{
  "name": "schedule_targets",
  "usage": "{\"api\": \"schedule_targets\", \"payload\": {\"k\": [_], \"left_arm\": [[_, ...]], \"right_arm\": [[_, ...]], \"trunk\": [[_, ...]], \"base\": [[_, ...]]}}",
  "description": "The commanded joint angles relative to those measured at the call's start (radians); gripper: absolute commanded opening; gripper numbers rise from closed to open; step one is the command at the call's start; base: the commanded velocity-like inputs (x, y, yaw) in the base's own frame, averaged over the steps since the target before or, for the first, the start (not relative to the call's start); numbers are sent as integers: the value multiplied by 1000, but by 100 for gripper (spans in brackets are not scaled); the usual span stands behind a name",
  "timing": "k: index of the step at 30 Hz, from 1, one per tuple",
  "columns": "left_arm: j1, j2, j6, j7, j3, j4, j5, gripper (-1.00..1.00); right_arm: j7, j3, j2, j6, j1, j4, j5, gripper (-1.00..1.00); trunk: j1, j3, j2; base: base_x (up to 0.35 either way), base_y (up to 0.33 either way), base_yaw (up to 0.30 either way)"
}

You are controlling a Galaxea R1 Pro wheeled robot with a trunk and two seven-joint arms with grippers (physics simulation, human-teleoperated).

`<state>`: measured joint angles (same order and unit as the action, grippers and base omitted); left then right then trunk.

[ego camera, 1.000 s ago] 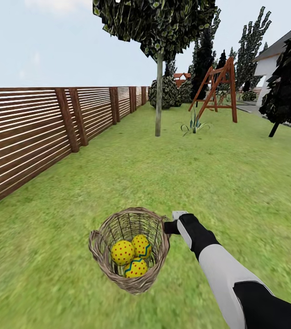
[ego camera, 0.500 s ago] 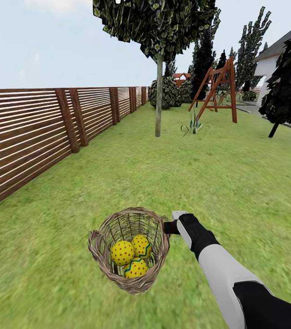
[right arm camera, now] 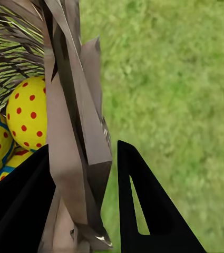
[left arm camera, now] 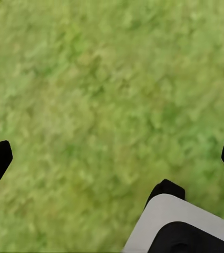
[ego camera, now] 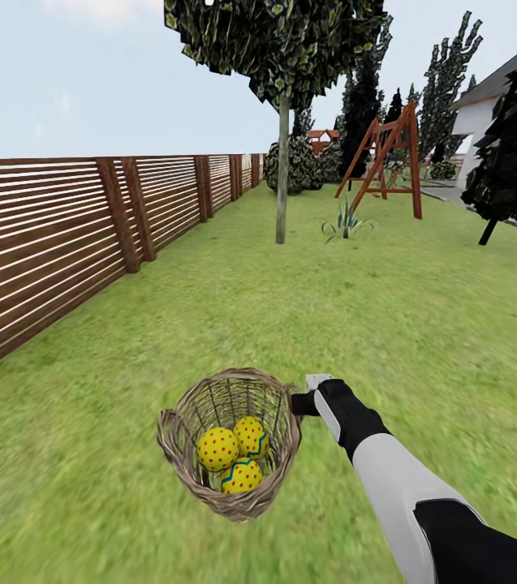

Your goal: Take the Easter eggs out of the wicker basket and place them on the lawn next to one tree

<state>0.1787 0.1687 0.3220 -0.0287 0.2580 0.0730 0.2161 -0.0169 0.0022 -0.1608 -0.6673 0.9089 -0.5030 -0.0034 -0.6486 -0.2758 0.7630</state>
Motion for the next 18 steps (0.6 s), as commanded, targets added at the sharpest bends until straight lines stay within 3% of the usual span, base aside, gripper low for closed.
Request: {"api": "schedule_targets", "payload": {"k": [1,18], "left_arm": [[1,0,3,0,-5,-1,9,100],[1,0,3,0,-5,-2,8,100]], "right_arm": [[-2,-1,0,-5,1,-2,-9,-100],[0,-1,0,-5,1,-2,-9,-100]], "trunk": [[-1,-1,1],[-1,-1,1]], "base": [[328,0,0],[331,0,0]]}}
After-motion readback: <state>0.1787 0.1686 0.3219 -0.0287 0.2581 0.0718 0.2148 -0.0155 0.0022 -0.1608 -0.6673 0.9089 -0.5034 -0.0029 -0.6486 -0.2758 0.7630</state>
